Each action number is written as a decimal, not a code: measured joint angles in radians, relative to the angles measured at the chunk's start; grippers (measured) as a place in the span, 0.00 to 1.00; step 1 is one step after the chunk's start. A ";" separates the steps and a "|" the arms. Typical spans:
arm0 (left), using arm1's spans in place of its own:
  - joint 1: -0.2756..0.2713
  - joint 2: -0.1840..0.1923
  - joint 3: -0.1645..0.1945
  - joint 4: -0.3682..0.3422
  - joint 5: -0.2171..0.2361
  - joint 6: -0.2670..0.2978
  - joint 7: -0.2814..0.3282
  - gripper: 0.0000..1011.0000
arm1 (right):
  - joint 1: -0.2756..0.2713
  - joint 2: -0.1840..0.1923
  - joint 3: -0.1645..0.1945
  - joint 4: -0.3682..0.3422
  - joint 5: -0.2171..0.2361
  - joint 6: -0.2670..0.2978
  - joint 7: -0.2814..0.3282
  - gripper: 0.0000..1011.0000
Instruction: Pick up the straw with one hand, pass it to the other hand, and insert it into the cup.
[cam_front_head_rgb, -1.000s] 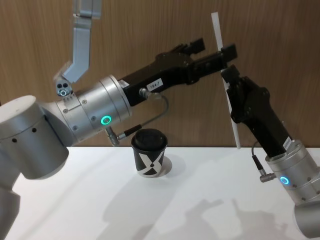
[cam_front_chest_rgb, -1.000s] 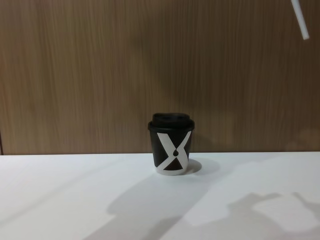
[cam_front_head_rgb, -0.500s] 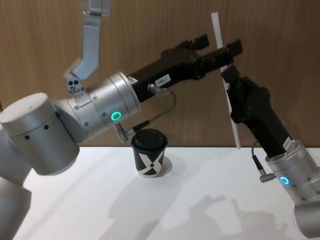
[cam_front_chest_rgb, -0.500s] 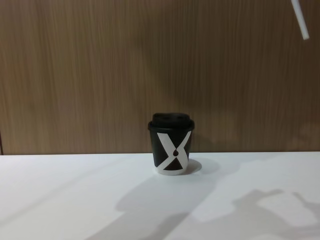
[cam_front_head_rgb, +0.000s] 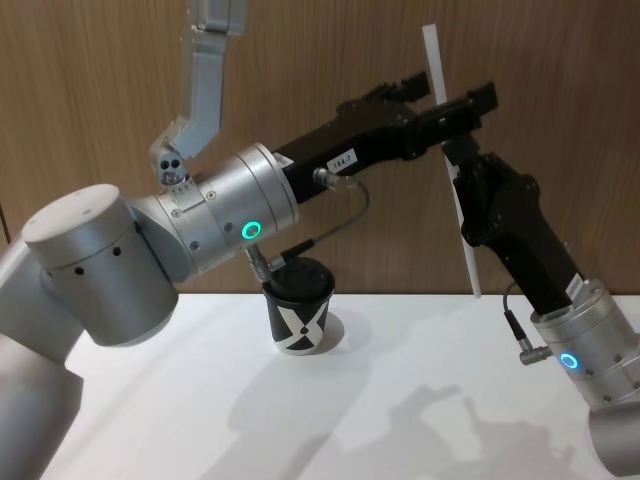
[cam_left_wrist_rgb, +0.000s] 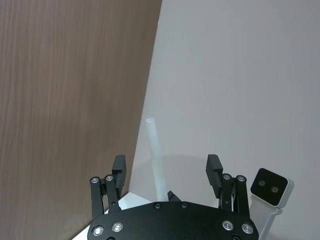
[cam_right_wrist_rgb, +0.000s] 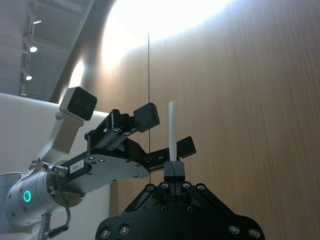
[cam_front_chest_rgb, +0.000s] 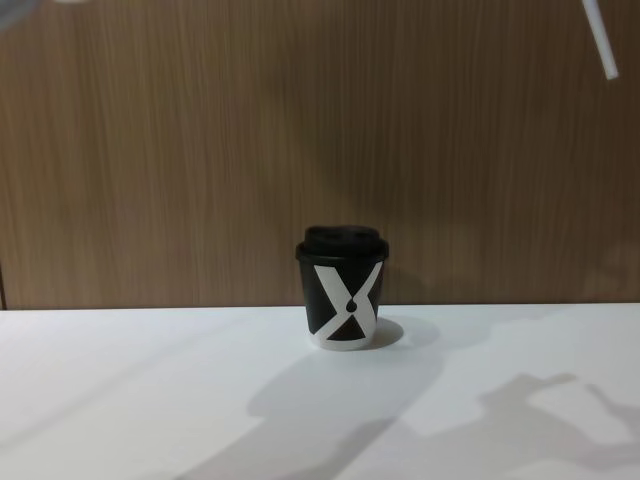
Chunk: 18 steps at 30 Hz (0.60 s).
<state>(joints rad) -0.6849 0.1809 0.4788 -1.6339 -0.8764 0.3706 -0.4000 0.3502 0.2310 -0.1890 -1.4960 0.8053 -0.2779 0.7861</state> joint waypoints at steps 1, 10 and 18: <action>-0.001 0.000 0.001 0.001 0.000 -0.001 0.001 0.99 | 0.000 0.000 0.000 0.000 0.000 0.000 0.000 0.00; -0.007 -0.003 0.009 0.009 0.004 -0.006 0.006 0.81 | 0.000 0.000 0.000 0.000 0.000 0.000 0.000 0.00; -0.010 -0.004 0.012 0.013 0.006 -0.009 0.008 0.55 | 0.000 0.000 0.000 0.000 0.000 0.000 0.000 0.00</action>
<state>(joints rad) -0.6949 0.1767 0.4911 -1.6210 -0.8704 0.3619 -0.3920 0.3503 0.2310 -0.1890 -1.4960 0.8053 -0.2779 0.7861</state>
